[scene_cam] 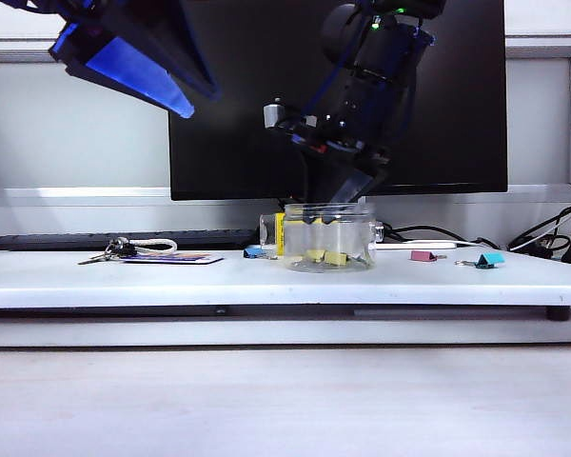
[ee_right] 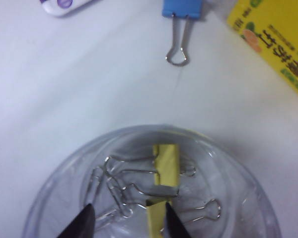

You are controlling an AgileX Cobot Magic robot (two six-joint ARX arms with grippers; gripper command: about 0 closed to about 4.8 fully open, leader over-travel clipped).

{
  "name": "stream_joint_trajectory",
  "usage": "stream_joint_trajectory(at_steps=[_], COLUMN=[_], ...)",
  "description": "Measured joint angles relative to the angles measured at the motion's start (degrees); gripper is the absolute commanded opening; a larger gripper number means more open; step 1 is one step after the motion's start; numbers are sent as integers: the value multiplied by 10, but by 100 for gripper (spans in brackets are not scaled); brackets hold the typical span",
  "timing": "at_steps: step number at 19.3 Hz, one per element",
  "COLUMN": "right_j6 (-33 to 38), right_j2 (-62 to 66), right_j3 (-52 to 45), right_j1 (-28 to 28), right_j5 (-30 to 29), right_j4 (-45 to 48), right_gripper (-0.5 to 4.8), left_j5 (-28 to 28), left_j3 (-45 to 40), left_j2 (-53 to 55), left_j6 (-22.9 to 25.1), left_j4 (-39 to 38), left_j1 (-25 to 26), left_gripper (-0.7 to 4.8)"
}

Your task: Take the clips out of the round transparent plastic box and place them on the table.

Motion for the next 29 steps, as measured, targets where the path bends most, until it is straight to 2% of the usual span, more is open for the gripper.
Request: stream_joint_trajectory(at_steps=[10,21,29], right_j6=[-30,-60,-71], right_j2=[40,54,67], right_j3=[9,54,63], right_j1=[-1,-2,-9], right_j5=[1,69,77], right_j4=[0,-44,-70], right_gripper=[181,190,190], left_j5=[2,2,2], left_j3=[0,0,0], left_j2=[0,0,0], left_j6=[0,13,14], left_j4=[2,2,2], left_j1=[0,0,0], left_gripper=[218,215,215])
